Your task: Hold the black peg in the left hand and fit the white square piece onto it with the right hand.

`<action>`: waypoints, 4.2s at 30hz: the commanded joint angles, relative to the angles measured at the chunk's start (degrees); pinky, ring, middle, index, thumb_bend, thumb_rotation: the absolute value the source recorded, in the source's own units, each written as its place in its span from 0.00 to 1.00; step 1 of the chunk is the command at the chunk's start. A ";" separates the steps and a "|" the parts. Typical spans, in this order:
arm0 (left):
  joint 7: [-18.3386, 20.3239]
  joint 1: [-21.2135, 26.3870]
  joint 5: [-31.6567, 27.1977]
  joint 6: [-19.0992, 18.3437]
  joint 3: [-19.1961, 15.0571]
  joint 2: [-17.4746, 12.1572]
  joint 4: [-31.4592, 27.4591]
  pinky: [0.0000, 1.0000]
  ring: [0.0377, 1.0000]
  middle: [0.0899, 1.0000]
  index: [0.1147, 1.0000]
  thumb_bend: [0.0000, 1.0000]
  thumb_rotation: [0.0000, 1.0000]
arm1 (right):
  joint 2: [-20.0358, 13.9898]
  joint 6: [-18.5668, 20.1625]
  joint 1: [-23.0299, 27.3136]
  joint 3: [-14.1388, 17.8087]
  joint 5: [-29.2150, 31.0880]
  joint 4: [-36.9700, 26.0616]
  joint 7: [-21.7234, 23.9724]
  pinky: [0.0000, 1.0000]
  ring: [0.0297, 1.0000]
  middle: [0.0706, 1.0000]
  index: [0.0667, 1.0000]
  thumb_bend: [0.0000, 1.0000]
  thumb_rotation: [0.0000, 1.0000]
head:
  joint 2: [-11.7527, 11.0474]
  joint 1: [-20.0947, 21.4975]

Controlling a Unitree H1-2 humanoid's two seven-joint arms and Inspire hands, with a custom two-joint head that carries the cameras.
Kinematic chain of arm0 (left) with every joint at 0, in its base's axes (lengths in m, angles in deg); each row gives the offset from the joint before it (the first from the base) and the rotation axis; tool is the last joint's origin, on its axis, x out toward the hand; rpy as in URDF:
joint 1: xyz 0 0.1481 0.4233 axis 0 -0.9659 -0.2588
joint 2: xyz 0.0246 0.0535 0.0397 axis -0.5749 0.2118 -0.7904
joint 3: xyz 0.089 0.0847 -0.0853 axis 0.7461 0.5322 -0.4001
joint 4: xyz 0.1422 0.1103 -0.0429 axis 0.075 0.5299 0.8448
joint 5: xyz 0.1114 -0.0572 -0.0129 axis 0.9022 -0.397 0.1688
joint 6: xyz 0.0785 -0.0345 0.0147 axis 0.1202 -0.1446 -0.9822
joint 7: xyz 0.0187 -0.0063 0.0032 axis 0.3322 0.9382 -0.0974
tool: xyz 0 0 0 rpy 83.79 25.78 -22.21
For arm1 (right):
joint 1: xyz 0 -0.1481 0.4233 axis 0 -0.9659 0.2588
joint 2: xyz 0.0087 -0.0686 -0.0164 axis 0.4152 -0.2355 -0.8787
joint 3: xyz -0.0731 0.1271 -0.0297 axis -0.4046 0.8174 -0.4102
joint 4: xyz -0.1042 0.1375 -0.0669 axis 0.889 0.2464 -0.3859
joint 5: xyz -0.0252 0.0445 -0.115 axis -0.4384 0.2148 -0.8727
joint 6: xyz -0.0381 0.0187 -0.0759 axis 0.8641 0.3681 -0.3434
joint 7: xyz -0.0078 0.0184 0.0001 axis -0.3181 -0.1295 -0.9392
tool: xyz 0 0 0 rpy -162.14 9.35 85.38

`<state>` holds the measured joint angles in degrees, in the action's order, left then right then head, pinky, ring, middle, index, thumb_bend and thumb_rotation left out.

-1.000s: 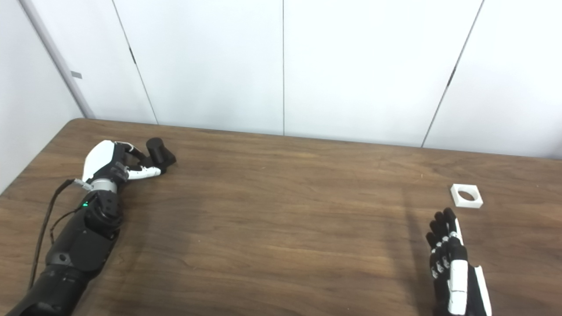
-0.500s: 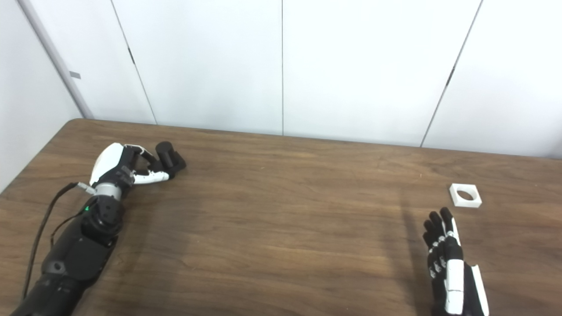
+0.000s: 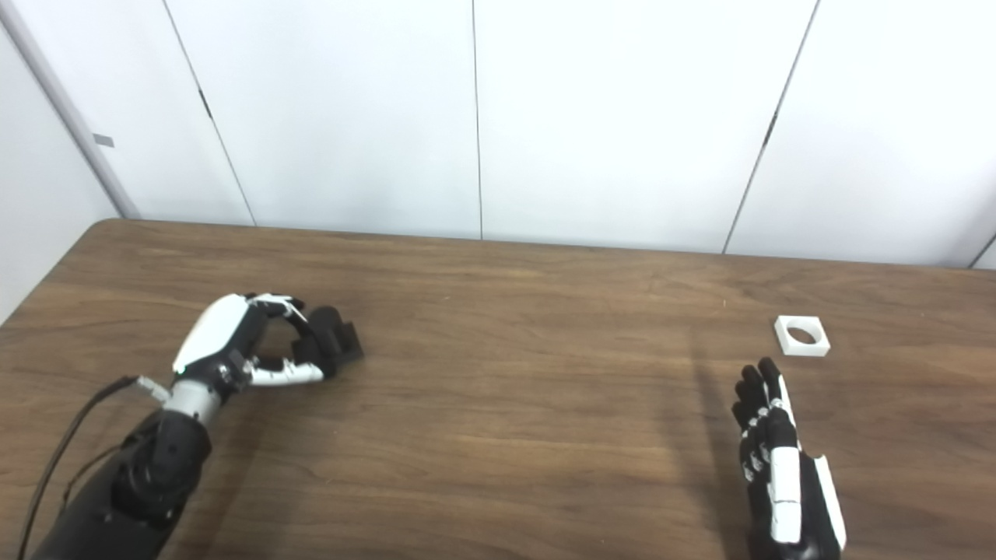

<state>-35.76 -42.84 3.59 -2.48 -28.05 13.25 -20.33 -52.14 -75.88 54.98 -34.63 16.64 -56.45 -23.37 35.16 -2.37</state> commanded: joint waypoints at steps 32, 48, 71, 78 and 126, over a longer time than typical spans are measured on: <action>12.49 -7.24 11.67 1.11 11.17 9.64 -17.06 1.00 0.91 0.79 0.42 0.52 0.05 | 3.16 1.46 -1.67 -2.82 -3.00 0.97 -4.13 0.96 0.93 0.92 0.96 0.55 0.95 | 4.22 6.57; 12.36 -8.85 14.82 1.35 15.02 12.33 -15.60 1.00 0.91 0.79 0.42 0.52 0.05 | 3.48 4.70 -1.49 -3.86 -3.93 -2.15 -6.30 0.91 0.91 0.91 0.92 0.57 0.91 | 6.49 8.88; 13.92 -8.58 11.56 2.30 14.04 11.10 -13.71 1.00 0.90 0.79 0.42 0.52 0.05 | -0.49 15.01 3.91 0.39 -10.88 -10.47 -10.45 0.80 0.83 0.83 0.76 0.59 0.45 | 7.64 15.22; 13.98 -8.42 11.57 2.98 13.86 10.41 -13.51 1.00 0.90 0.79 0.42 0.52 0.05 | -6.70 22.18 9.28 -0.03 -24.35 -12.73 -10.27 0.86 0.87 0.83 0.65 0.73 0.30 | 7.94 19.13; 15.32 -9.18 12.28 2.46 13.55 10.18 -15.29 1.00 0.87 0.78 0.42 0.52 0.05 | -38.37 30.26 50.32 -22.80 -52.40 22.31 19.81 1.00 1.00 0.94 0.68 0.89 0.13 | 8.94 25.99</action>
<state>-22.68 -51.18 15.25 1.32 -15.27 23.75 -35.57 -89.07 -44.90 102.01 -57.97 -34.56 -33.76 -3.35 44.03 23.56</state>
